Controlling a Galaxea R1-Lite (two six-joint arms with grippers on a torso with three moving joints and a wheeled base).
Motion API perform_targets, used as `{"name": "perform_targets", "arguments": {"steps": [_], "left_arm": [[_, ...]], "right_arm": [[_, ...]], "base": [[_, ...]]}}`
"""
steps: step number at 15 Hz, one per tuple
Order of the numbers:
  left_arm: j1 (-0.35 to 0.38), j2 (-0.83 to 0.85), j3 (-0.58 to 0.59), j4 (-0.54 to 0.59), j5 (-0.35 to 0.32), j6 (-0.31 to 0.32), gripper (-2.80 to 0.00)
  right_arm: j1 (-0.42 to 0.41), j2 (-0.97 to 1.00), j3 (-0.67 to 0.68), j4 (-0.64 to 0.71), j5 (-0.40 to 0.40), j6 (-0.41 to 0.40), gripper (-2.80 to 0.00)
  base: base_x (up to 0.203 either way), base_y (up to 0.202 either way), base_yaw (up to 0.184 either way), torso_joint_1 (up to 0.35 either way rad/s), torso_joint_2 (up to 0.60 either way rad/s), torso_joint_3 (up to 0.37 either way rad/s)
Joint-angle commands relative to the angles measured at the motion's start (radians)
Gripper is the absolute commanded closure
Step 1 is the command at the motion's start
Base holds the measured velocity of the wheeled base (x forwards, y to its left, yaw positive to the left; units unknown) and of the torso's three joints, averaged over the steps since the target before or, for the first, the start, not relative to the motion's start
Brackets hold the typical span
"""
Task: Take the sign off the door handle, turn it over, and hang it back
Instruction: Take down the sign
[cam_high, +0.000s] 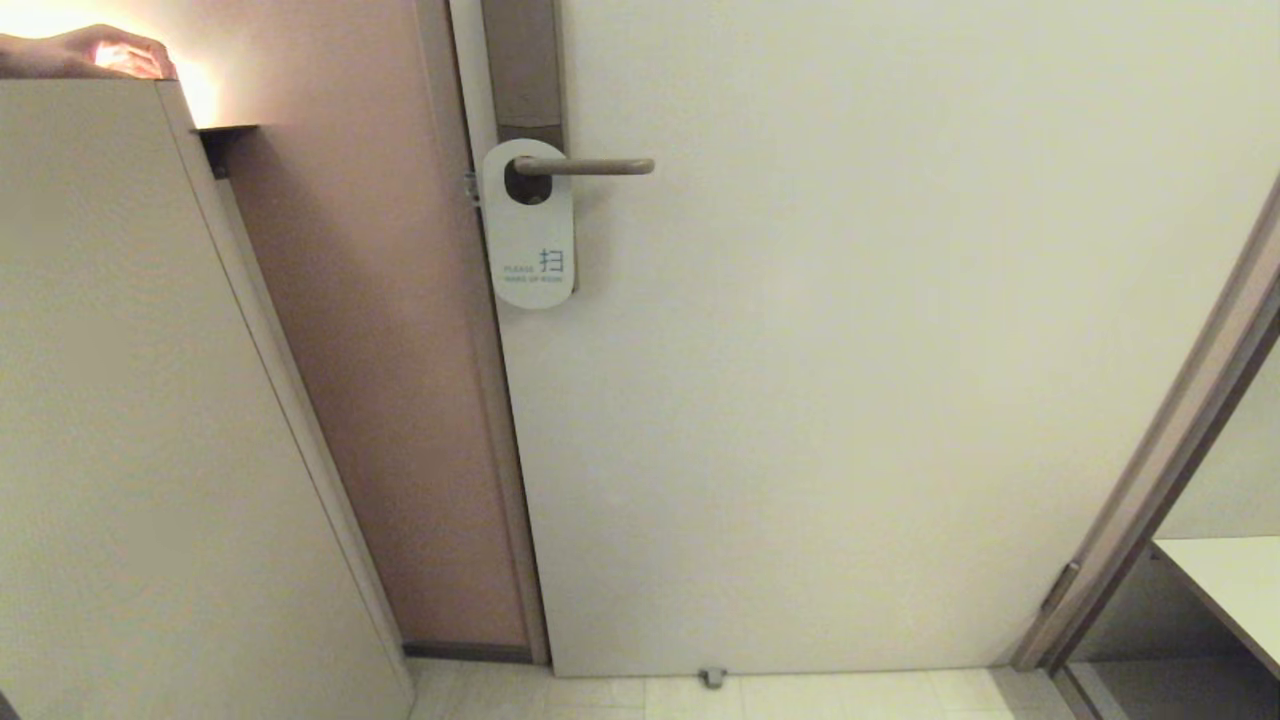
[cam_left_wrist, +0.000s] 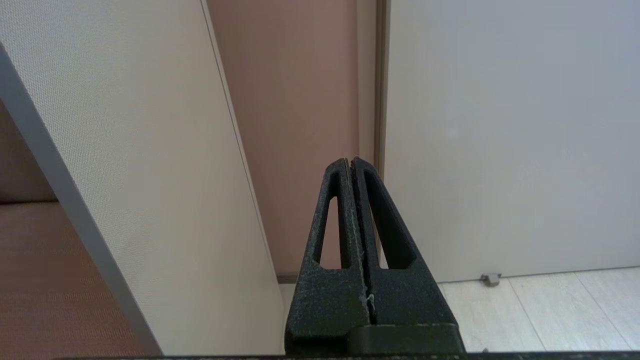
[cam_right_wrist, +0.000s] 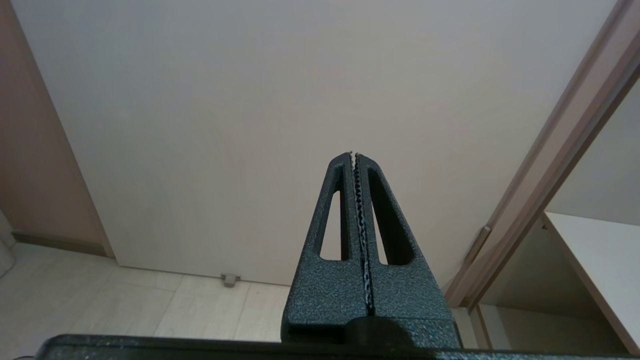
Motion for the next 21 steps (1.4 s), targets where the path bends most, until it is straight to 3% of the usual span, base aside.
{"name": "perform_targets", "arguments": {"steps": [1, 21], "left_arm": [[0.0, 0.0, 0.001, -0.001, -0.001, 0.001, 0.0], [0.0, 0.0, -0.001, -0.004, 0.002, 0.002, 0.0]], "right_arm": [[0.0, 0.0, 0.0, 0.0, 0.001, -0.001, 0.0], [0.0, 0.0, 0.0, 0.0, 0.001, -0.001, 0.0]], "base": [[0.0, 0.0, 0.0, 0.0, 0.0, 0.0], [0.0, 0.0, 0.0, 0.0, 0.0, 0.0]]}}
